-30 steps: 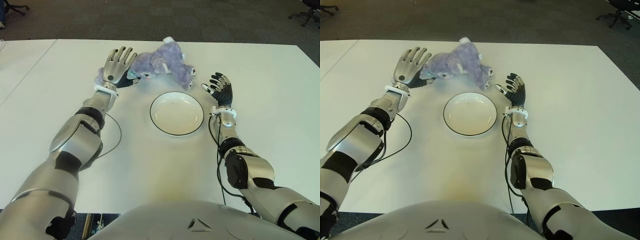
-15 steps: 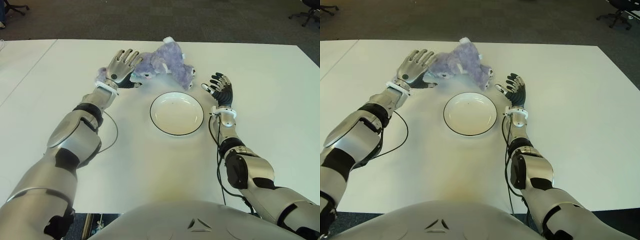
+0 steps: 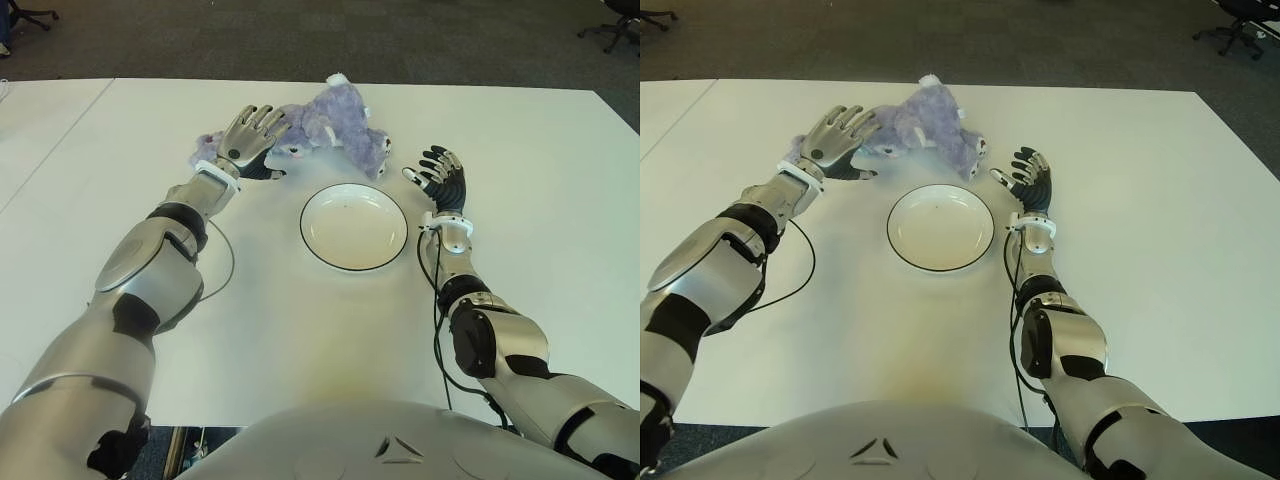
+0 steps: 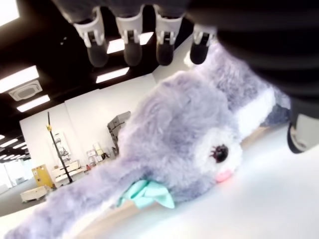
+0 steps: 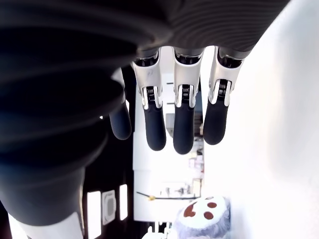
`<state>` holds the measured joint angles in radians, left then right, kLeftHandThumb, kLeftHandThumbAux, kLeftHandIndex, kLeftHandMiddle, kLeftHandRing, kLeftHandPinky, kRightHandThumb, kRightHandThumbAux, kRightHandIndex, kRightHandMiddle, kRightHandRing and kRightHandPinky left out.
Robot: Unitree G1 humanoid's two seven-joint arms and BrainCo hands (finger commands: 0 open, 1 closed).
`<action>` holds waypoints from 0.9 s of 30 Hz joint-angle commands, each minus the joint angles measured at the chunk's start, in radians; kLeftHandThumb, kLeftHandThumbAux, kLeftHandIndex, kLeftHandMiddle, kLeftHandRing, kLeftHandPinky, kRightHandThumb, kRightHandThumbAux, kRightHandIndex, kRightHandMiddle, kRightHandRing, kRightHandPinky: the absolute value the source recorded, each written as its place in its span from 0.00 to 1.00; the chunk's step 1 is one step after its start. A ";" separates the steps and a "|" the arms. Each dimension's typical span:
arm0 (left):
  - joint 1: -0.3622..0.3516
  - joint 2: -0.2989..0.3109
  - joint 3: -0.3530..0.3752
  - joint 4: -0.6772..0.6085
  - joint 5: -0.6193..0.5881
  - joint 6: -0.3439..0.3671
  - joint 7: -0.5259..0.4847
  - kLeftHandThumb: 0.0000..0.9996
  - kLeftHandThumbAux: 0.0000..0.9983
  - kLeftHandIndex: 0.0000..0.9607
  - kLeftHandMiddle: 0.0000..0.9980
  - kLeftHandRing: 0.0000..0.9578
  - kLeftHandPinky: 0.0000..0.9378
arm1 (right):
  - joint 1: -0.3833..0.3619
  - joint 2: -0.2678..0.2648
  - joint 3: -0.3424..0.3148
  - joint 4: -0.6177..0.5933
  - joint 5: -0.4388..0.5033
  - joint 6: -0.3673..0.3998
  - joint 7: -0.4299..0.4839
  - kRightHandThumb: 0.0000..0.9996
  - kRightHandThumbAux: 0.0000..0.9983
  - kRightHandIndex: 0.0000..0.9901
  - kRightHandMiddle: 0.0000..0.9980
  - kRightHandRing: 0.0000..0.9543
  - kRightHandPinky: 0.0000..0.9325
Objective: Put the doll into the plate.
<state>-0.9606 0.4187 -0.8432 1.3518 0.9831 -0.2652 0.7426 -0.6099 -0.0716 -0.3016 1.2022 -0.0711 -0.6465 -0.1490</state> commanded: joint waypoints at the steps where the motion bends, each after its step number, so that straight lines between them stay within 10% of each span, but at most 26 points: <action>1: -0.029 -0.035 0.002 0.037 0.003 0.003 -0.116 0.18 0.41 0.00 0.00 0.00 0.00 | 0.258 0.072 -0.009 0.160 0.017 0.173 -0.002 0.00 0.85 0.23 0.28 0.29 0.29; 12: -0.025 -0.110 0.152 0.041 -0.140 0.013 -0.181 0.39 0.29 0.00 0.00 0.00 0.00 | 0.256 0.073 -0.026 0.159 0.033 0.166 0.016 0.00 0.85 0.21 0.26 0.28 0.29; 27: -0.022 -0.153 0.234 0.043 -0.198 0.068 -0.201 0.38 0.25 0.00 0.00 0.00 0.00 | 0.260 0.073 -0.039 0.159 0.043 0.168 0.029 0.00 0.86 0.23 0.28 0.30 0.32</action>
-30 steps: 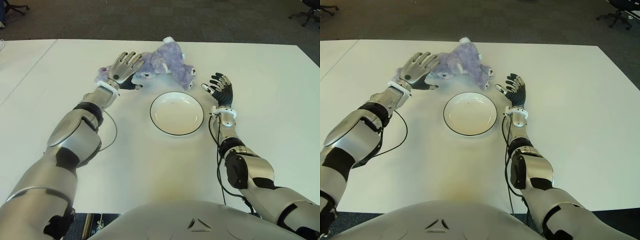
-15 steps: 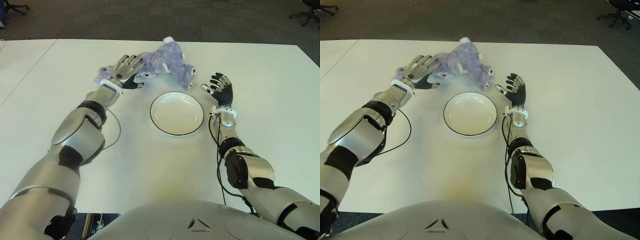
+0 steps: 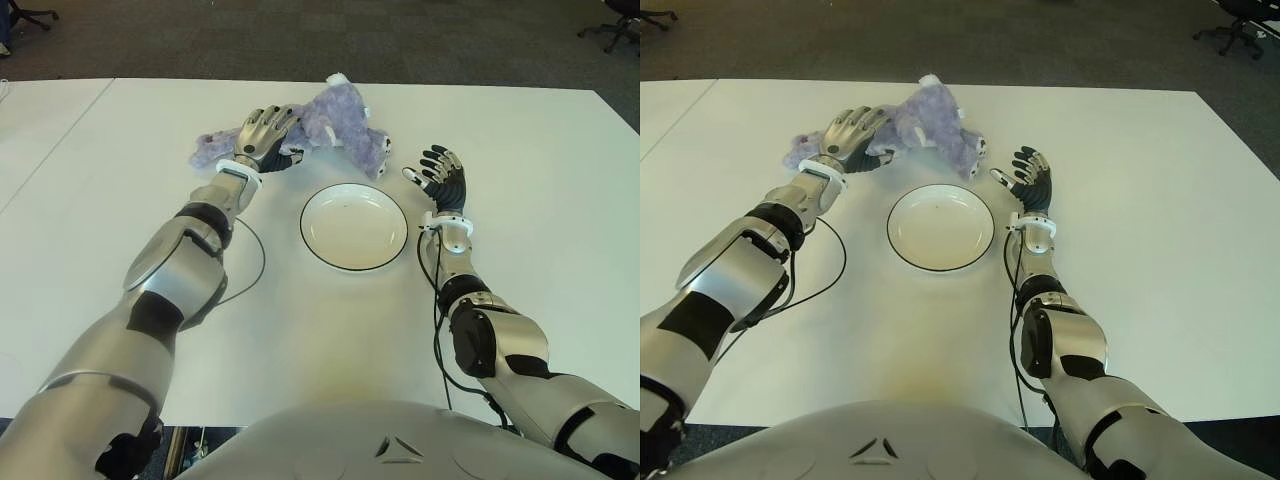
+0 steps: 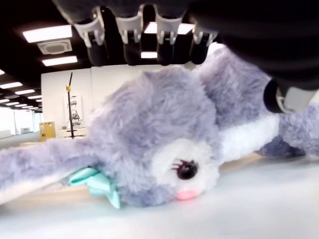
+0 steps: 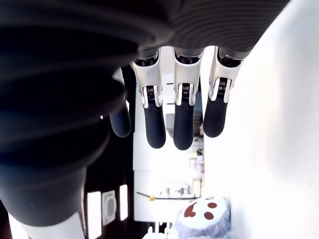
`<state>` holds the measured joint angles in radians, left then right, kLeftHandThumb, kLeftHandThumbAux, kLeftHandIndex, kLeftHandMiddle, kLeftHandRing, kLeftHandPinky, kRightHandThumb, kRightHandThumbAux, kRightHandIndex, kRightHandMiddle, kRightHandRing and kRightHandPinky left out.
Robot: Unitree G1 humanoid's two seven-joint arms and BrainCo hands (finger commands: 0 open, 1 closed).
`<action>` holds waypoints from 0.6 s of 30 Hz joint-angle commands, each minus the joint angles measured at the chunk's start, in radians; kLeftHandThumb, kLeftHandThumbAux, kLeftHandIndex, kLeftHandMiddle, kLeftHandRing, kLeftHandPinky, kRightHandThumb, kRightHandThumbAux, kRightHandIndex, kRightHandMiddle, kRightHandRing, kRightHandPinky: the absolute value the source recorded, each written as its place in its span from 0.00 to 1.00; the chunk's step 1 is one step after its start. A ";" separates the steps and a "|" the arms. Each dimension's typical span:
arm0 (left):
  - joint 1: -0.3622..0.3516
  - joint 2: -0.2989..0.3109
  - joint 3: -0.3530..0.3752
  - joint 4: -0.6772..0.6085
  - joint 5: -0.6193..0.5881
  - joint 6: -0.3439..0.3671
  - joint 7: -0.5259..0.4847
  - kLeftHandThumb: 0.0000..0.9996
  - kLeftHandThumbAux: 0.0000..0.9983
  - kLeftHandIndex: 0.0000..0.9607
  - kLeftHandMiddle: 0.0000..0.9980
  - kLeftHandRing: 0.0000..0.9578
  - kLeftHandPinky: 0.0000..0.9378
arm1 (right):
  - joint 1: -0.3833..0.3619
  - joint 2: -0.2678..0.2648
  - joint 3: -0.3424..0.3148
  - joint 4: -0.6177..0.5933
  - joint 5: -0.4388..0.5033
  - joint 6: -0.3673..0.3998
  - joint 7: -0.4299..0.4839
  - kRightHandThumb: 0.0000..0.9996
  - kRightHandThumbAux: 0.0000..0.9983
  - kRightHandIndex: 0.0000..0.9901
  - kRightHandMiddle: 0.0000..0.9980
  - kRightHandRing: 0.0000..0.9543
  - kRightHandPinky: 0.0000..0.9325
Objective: Put the doll into the plate.
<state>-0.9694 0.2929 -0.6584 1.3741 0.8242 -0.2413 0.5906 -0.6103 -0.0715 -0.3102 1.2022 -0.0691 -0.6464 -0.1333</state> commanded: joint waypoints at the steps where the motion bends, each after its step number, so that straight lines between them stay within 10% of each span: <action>1: -0.013 -0.029 0.056 0.020 -0.043 0.046 -0.046 0.38 0.25 0.00 0.00 0.00 0.00 | 0.261 0.073 -0.030 0.159 0.040 0.168 0.011 0.00 0.86 0.23 0.28 0.30 0.32; 18: -0.012 -0.051 0.096 0.019 -0.055 0.082 -0.025 0.39 0.30 0.00 0.00 0.00 0.00 | 0.257 0.070 -0.024 0.160 0.029 0.173 0.012 0.00 0.84 0.23 0.28 0.28 0.29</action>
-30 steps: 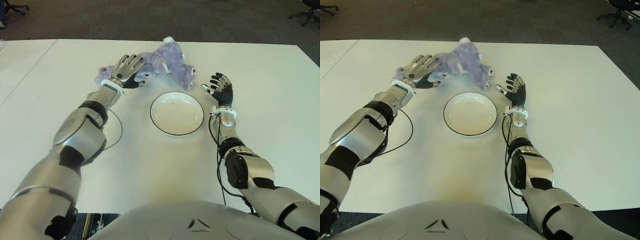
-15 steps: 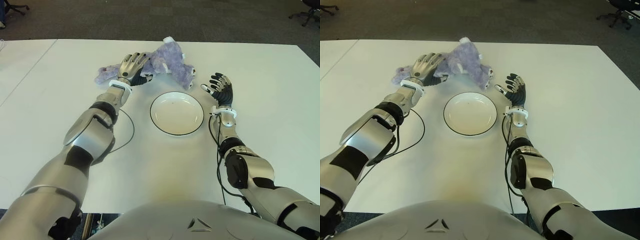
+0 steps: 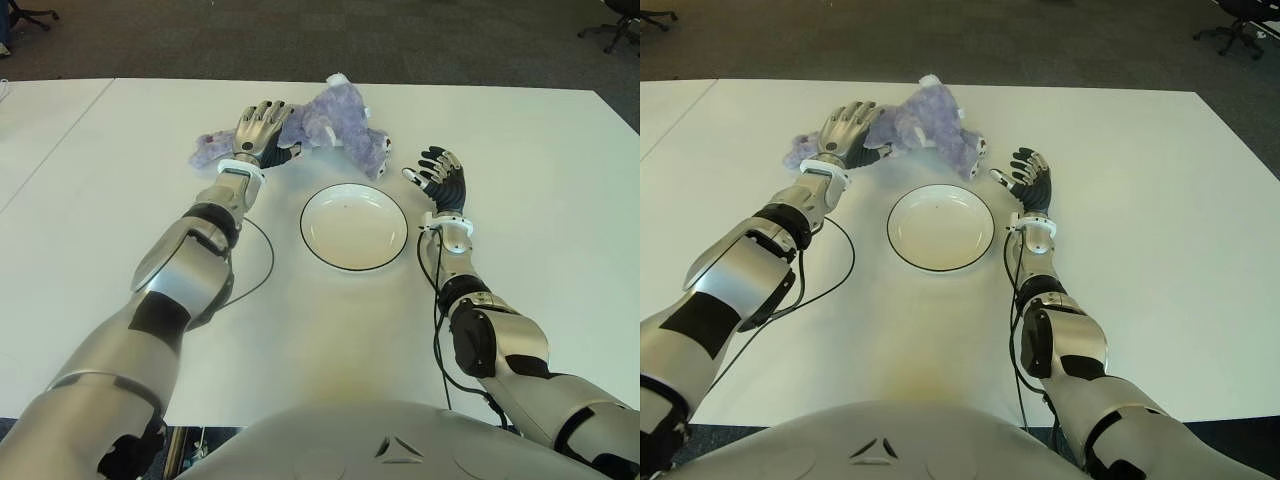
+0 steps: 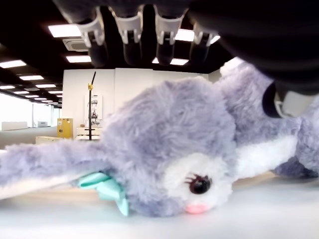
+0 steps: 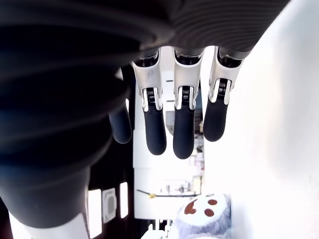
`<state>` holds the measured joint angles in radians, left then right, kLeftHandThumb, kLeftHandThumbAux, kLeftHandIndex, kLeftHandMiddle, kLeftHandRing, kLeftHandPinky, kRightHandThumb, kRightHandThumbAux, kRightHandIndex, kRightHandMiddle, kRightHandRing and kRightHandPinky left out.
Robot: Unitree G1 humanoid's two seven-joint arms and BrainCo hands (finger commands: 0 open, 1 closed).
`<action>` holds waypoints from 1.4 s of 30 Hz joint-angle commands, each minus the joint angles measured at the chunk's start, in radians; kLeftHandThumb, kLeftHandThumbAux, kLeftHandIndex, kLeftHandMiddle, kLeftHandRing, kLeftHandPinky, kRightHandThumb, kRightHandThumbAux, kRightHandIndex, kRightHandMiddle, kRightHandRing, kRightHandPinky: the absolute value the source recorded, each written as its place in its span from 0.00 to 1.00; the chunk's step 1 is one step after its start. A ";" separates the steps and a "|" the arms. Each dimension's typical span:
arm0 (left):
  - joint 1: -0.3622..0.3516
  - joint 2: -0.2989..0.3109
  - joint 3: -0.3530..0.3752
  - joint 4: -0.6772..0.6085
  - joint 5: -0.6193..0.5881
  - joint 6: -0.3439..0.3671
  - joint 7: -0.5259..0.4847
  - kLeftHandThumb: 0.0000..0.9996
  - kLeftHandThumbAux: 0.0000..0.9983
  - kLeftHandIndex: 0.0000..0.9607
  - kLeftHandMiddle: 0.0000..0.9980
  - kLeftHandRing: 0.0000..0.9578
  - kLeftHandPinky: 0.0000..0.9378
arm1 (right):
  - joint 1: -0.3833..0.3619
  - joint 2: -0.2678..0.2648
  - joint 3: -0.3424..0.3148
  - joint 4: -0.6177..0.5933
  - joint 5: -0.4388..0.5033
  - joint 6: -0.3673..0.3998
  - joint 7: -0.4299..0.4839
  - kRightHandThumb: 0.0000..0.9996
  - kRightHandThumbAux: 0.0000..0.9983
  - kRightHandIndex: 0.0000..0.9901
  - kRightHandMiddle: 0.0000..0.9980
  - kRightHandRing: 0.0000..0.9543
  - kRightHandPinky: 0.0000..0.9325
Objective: Put the doll into the plate.
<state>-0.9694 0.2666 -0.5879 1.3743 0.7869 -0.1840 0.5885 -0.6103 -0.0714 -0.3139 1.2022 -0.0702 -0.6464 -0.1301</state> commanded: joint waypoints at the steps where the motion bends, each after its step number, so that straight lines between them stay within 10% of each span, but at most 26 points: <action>1: -0.013 -0.025 0.026 0.019 -0.017 0.026 -0.023 0.38 0.30 0.00 0.00 0.00 0.00 | 0.257 0.070 -0.022 0.160 0.033 0.174 0.014 0.00 0.84 0.23 0.27 0.28 0.28; 22: -0.026 -0.042 0.013 0.024 0.013 0.063 -0.044 0.31 0.36 0.00 0.00 0.00 0.00 | 0.251 0.063 -0.053 0.160 0.050 0.191 0.040 0.00 0.86 0.22 0.27 0.28 0.28; 42: -0.029 -0.090 -0.079 0.034 0.104 0.102 -0.071 0.65 0.34 0.00 0.00 0.00 0.08 | 0.262 0.059 -0.047 0.158 0.042 0.174 0.043 0.00 0.86 0.23 0.28 0.29 0.32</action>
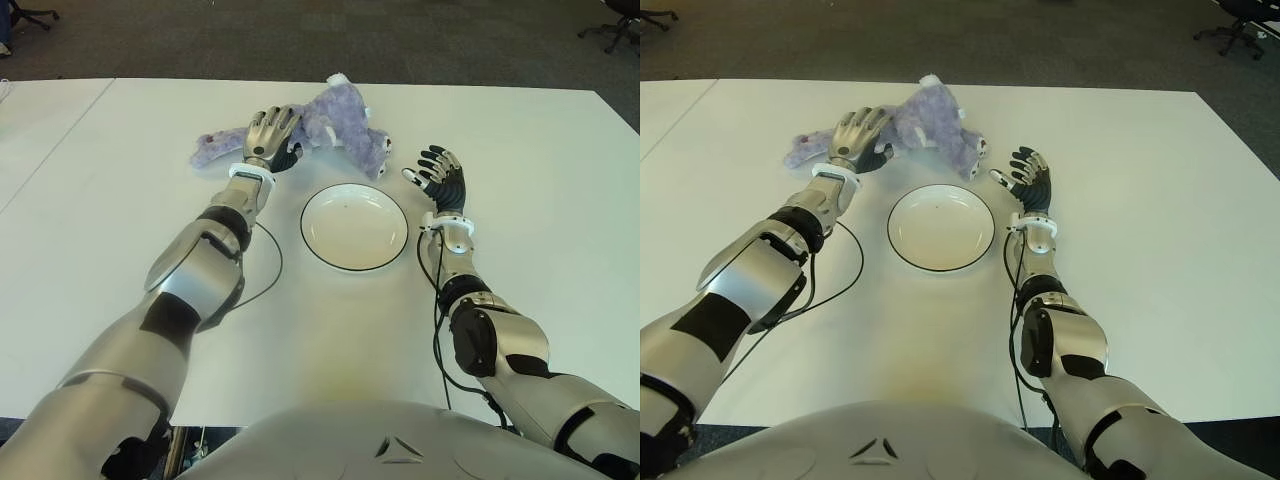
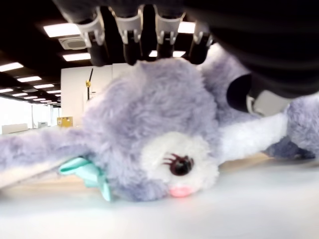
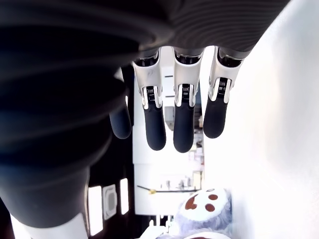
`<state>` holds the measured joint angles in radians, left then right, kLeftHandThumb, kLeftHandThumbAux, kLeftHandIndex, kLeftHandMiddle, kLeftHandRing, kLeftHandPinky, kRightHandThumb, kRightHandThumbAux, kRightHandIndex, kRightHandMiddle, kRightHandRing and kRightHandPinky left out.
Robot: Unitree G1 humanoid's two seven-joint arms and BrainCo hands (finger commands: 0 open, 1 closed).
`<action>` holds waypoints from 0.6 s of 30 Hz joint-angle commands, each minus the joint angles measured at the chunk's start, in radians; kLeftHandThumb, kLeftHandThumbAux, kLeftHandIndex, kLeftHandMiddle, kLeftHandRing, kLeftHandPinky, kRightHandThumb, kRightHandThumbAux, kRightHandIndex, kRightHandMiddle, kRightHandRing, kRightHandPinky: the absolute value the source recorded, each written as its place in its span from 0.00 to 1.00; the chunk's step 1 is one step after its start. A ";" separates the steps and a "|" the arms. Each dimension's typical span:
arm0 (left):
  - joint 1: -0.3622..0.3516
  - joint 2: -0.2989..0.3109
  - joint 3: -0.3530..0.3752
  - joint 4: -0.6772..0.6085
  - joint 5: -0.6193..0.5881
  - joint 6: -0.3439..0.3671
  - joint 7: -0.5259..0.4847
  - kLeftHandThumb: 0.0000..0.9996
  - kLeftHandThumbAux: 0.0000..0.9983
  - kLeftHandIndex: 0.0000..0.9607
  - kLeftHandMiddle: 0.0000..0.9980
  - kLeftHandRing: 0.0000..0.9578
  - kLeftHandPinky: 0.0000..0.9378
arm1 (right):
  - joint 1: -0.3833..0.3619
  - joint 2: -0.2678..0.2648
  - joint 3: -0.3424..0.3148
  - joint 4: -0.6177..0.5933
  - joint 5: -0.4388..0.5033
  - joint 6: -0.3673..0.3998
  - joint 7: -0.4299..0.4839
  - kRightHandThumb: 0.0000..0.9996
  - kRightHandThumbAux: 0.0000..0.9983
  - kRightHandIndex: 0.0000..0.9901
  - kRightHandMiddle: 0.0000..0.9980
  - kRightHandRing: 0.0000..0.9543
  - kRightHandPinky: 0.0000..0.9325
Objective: Put the doll into the plate.
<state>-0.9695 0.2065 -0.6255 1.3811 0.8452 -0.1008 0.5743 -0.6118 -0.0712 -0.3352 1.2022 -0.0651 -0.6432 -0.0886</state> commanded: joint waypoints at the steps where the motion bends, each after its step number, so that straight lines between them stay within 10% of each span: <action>1: -0.029 -0.032 -0.045 0.028 0.047 0.023 -0.061 0.65 0.34 0.00 0.00 0.00 0.08 | 0.264 0.059 -0.028 0.158 0.039 0.169 0.001 0.00 0.86 0.23 0.28 0.30 0.32; 12: -0.029 -0.054 -0.020 0.030 0.020 0.040 -0.096 0.78 0.33 0.03 0.00 0.00 0.25 | 0.268 0.063 -0.028 0.158 0.040 0.167 0.000 0.00 0.85 0.23 0.29 0.30 0.32; 18: -0.029 -0.064 0.018 0.028 -0.015 0.036 -0.109 0.99 0.39 0.11 0.00 0.21 0.47 | 0.273 0.068 -0.027 0.158 0.037 0.161 -0.013 0.00 0.85 0.24 0.30 0.32 0.35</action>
<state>-0.9843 0.1729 -0.6354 1.3833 0.8526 -0.0687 0.5329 -0.6117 -0.0715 -0.3353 1.2022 -0.0651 -0.6432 -0.0908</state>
